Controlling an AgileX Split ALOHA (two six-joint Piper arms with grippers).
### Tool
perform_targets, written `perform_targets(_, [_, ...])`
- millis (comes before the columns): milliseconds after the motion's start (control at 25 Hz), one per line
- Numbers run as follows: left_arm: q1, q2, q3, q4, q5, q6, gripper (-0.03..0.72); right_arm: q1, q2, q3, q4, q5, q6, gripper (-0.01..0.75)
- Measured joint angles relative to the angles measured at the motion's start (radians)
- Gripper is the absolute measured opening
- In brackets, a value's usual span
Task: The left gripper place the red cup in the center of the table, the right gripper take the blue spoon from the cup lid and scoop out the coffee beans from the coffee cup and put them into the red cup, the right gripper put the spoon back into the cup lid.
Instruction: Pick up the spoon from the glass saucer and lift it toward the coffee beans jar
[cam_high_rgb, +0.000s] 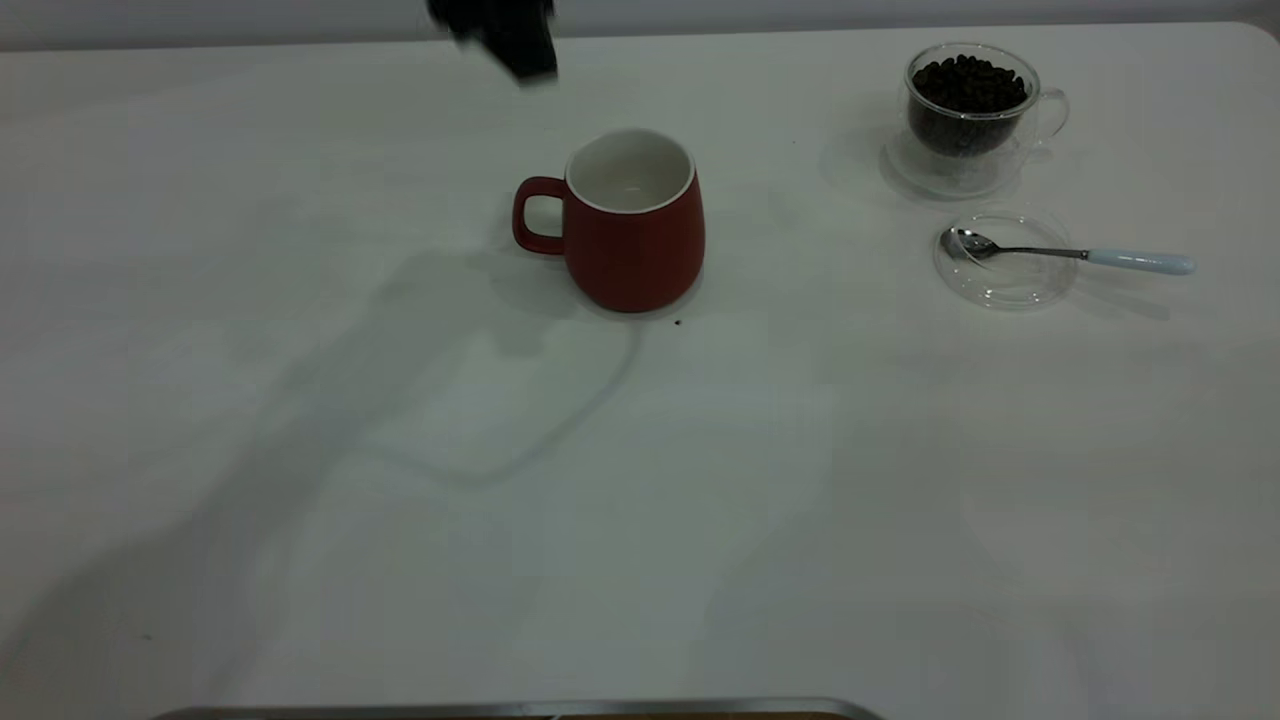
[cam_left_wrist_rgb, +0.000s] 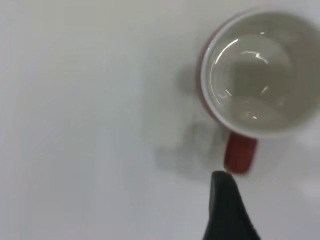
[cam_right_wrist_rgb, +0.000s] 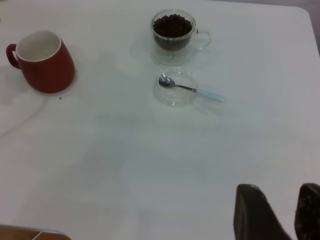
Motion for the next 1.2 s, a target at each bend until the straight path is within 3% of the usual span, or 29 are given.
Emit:
perform_targets(400, [0.0,-0.45,0.0,0.334,0.34,-0.777,0.516,0.0,0.0,0.0,0.0,0.0,0.0,0.24])
perform_targets(520, [0.0,-0.565,0.0,0.418,0.466,-0.882,0.516,0.0,0.0,0.0,0.0,0.0,0.0,0.24])
perform_targets(840, [0.0,-0.82,0.128,0.4,0.466,-1.013,0.516,0.0,0.0,0.0,0.0,0.0,0.0,0.24])
perform_targets(1200, [0.0,-1.285,0.586,0.332,0.466,-1.091,0.516,0.0,0.0,0.0,0.0,0.0,0.0,0.24])
